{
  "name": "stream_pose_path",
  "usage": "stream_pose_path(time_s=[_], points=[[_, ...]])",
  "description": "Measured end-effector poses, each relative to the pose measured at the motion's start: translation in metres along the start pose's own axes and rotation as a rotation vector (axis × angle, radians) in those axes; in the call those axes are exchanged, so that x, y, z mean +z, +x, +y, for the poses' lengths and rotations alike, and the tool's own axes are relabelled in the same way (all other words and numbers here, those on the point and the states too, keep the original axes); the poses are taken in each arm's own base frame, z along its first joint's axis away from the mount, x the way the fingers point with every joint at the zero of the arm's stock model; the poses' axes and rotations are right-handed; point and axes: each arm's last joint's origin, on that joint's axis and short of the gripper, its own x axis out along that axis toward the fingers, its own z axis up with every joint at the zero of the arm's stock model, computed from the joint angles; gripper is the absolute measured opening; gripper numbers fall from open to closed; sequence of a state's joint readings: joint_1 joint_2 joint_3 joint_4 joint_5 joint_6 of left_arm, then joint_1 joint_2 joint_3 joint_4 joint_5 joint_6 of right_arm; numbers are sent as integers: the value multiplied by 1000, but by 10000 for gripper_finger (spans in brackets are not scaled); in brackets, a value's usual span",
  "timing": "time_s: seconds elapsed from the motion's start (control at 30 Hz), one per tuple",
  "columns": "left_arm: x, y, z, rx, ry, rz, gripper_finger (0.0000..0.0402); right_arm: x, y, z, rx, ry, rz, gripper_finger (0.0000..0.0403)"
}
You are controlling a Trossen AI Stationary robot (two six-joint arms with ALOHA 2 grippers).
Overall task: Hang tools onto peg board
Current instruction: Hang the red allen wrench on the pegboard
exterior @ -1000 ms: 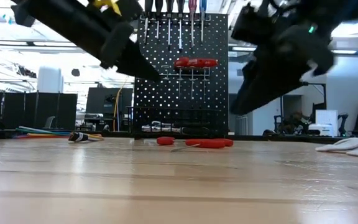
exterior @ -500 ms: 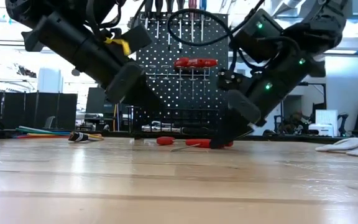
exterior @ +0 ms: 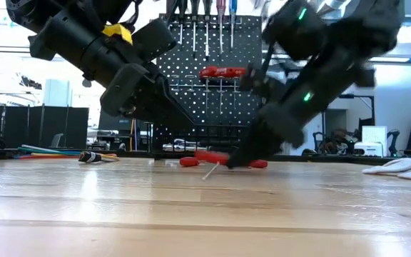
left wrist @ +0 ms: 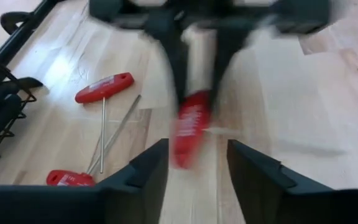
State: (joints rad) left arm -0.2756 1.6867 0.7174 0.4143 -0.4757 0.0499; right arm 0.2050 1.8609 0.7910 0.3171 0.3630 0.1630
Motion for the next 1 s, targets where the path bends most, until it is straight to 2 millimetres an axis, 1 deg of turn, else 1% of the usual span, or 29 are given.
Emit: stream_pose_path(time_s=[0.1,0.2,0.4,0.53,0.7,1.0], points=[[0,0,0,1,14,-3,185,13,-9,14,10,-94,-51,73],[0,0,0,-5,35,-2,202,21,-14,25,-42,-145,-90,73],[1,-2,-5,-67,74,-19,206,34,-21,40,-51,-186,-147,73],[4,-5,-11,-80,110,-49,193,39,-22,41,-54,-194,-162,73],[7,-8,-17,-92,144,-84,159,40,-23,42,-49,-197,-168,73],[7,-9,-19,-83,158,-87,102,40,-24,45,-43,-207,-167,73]])
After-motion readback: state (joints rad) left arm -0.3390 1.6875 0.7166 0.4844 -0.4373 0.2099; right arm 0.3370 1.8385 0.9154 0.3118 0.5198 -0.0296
